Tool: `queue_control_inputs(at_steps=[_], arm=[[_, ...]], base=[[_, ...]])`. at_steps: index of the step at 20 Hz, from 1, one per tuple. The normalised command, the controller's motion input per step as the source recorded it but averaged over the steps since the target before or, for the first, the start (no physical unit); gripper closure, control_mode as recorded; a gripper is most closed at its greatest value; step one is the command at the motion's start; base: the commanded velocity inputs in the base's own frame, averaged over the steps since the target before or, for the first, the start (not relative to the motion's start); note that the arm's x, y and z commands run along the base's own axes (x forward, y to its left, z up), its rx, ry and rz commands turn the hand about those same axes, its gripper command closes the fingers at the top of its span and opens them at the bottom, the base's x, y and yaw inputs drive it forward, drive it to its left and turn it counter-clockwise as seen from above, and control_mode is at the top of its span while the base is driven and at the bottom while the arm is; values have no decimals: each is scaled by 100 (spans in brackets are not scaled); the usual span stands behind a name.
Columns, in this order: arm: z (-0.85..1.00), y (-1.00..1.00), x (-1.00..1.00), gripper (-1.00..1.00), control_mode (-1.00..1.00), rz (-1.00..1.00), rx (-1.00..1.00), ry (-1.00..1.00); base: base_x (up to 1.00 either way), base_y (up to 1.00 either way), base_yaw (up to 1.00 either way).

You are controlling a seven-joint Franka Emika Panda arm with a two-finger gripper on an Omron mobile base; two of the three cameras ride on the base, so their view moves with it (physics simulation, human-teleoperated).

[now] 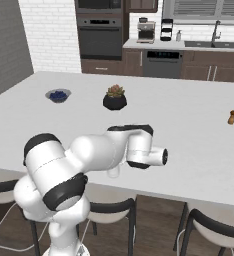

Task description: Take a straw from the drawer in front and place it inside the glass cup on the dining counter.

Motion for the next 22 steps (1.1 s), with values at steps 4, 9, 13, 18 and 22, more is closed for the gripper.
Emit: queue_control_inputs(at_steps=[4,9,13,18,22], arm=[[0,0,-25,-100,-100,0,0,-9],[8,0,-9,-100,-100,0,0,-3],[25,0,0,-100,-100,0,0,0],[23,1,0,-100,-100,0,0,1],[18,1,0,-100,-100,0,0,0]], base=[[0,0,0],[0,0,0],[0,0,0],[0,0,0],[0,0,0]])
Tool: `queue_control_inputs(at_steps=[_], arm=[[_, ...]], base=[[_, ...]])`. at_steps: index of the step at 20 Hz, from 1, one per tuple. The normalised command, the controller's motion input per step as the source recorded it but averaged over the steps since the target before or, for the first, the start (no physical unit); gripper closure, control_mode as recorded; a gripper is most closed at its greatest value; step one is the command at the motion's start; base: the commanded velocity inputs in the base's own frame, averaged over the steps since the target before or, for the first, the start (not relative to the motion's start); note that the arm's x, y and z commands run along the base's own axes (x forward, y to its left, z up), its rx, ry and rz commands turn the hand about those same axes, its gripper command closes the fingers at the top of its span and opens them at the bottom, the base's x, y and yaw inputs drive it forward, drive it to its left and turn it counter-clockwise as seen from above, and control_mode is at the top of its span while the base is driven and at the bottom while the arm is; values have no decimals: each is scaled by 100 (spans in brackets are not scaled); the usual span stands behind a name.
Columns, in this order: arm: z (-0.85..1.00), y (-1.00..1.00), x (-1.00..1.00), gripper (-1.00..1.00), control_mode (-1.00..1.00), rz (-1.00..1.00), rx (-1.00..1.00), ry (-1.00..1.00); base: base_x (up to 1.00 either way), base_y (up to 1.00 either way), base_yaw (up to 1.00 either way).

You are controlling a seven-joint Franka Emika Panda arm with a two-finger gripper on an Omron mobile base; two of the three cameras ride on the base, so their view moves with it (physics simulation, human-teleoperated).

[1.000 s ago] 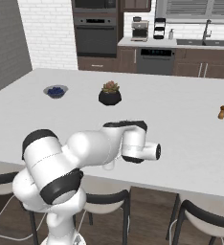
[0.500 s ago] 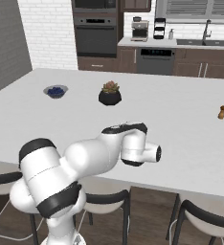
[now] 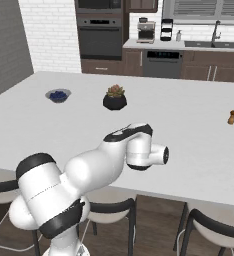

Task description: Take a straw from the drawer in front and place it inside the glass cup on the dining counter.

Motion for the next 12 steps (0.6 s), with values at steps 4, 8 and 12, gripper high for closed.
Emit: queue_control_inputs(at_steps=[4,8,12], arm=[[22,3,-3,-100,-100,0,0,0],[30,0,-14,-100,-100,-2,0,0],[30,0,-27,-100,-100,-6,0,0]], base=[[0,0,0],[0,0,0],[0,0,0]])
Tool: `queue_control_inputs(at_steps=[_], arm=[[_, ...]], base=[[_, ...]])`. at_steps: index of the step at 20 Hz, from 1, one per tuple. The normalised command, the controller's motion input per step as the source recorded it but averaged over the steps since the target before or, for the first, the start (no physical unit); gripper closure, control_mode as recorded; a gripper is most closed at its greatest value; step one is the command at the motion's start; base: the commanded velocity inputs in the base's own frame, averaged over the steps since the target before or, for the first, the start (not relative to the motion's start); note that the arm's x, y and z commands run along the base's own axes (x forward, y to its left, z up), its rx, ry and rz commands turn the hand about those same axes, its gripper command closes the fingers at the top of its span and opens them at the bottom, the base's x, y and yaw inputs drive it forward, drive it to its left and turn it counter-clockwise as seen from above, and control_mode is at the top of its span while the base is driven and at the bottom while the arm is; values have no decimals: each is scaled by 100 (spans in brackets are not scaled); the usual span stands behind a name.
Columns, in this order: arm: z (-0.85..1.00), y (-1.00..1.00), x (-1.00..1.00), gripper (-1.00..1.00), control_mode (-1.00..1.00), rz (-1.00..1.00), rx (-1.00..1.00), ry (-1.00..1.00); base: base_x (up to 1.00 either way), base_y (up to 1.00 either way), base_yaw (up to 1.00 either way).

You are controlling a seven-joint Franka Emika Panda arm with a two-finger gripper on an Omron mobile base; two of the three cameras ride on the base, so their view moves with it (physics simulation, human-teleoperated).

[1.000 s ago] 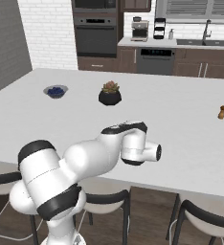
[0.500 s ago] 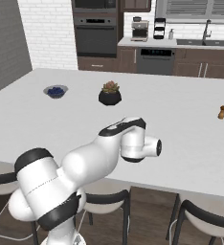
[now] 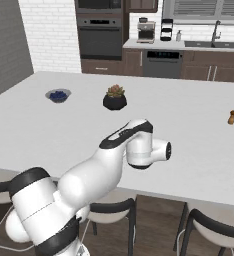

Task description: Take a straw from the drawer in front and place it inside the glass cup on the dining counter.

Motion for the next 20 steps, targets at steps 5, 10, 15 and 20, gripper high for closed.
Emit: queue_control_inputs(at_steps=[5,10,15,20], arm=[[24,0,-36,-100,-100,-5,0,0],[21,0,-31,-100,-100,-6,0,2],[20,0,-27,-100,-100,-5,0,4],[10,3,-13,-100,-100,-2,-4,10]], base=[[0,0,0],[0,0,0],[0,0,0],[0,0,0]])
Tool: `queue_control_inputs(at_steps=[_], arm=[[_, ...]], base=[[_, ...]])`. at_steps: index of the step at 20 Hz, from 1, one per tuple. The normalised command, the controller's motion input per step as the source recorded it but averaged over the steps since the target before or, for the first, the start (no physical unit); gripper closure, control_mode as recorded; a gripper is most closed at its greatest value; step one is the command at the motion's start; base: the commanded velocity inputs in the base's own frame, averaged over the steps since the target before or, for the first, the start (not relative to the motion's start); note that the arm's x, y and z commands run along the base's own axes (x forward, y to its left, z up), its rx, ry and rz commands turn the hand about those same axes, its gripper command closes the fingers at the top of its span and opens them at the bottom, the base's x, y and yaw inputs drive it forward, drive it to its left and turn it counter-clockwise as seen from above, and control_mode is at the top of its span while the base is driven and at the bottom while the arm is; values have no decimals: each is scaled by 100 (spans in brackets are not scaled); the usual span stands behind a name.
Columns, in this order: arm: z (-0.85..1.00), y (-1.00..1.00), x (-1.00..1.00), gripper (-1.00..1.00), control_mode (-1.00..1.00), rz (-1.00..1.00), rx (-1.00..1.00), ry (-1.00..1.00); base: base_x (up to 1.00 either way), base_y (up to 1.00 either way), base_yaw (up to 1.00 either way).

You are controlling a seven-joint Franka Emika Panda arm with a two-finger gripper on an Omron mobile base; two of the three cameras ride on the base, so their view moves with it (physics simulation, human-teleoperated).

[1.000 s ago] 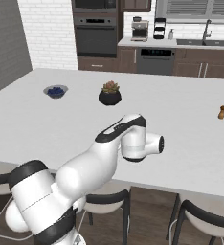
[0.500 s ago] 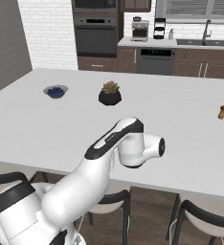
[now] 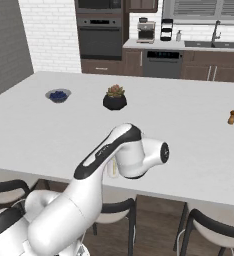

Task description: Take a straw from the drawer in front and place it inside the glass cup on the dining counter.

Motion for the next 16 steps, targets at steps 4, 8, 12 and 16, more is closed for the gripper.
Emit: queue_control_inputs(at_steps=[4,8,12,16], arm=[[-10,9,0,-100,-100,0,-13,7],[-16,3,-3,-100,-100,0,-7,0],[-12,6,-11,-100,-100,0,-6,0],[-12,10,-17,-100,-100,0,-6,0]], base=[[0,0,0],[0,0,0],[0,0,0],[0,0,0]])
